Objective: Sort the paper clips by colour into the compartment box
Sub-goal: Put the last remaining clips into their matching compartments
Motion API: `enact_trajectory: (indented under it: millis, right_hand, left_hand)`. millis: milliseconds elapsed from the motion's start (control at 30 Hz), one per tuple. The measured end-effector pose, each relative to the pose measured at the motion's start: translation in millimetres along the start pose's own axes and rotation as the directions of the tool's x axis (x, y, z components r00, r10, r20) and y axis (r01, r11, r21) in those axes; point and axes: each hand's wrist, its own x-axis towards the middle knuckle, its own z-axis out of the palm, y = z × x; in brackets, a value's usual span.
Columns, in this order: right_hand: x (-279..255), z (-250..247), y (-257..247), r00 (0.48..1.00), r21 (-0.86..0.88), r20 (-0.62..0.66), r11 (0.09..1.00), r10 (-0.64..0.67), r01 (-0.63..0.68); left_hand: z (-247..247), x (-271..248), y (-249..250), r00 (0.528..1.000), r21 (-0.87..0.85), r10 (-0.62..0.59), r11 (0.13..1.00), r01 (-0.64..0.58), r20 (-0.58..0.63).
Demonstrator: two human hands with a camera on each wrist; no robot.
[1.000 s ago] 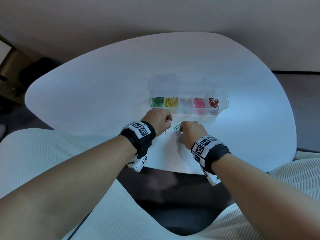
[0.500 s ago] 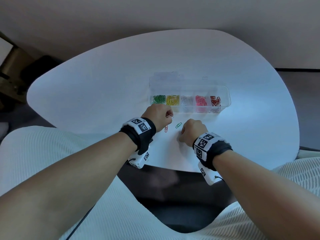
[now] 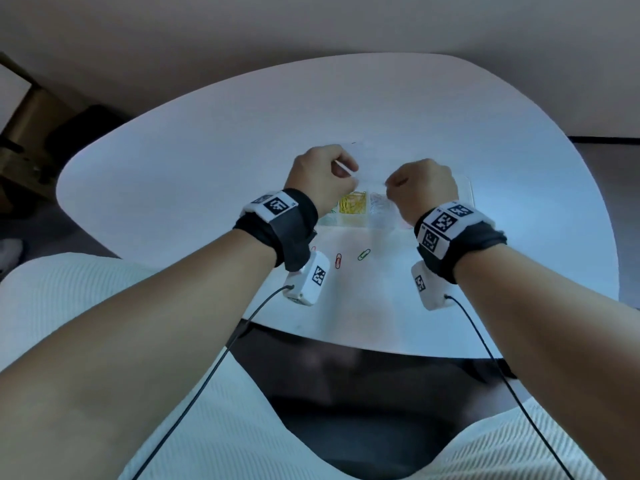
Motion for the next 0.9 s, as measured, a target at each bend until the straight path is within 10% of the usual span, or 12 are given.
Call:
enact_trajectory:
  millis: [133,400,567,733,900]
  right_hand:
    - [3.0,6.0,12.4,0.998,-0.171,0.037,0.985,0.041,-0.034]
    - [-27.5,-2.1,52.2,0.955,0.202,-0.295,0.975,-0.031,0.094]
    - [-50.4,7.7,38.4,0.861,0.231,-0.379,0.866,-0.340,0.444]
    - [-67.1,35.0,14.7,0.843,0.216,-0.145,0.815,-0.518,0.538]
    - [-82.0,62.0,10.1,0.816,0.035,0.330,0.870,-0.475,0.493]
  left_hand:
    - [23.4,12.2,17.1,1.000,0.013,0.017,1.000,-0.017,-0.003]
    - [57.2,14.3,14.8,0.956,0.264,-0.015,0.962,-0.066,0.293]
    - [13.1,-7.7,-3.2,0.994,0.200,0.030,0.978,-0.050,0.104]
    - [-33.8,-25.5,-33.1,0.989,0.287,-0.146,0.948,0.139,0.005]
    - [-26.1,-40.0,-45.0,0.933,0.474,-0.278,0.869,0.143,0.228]
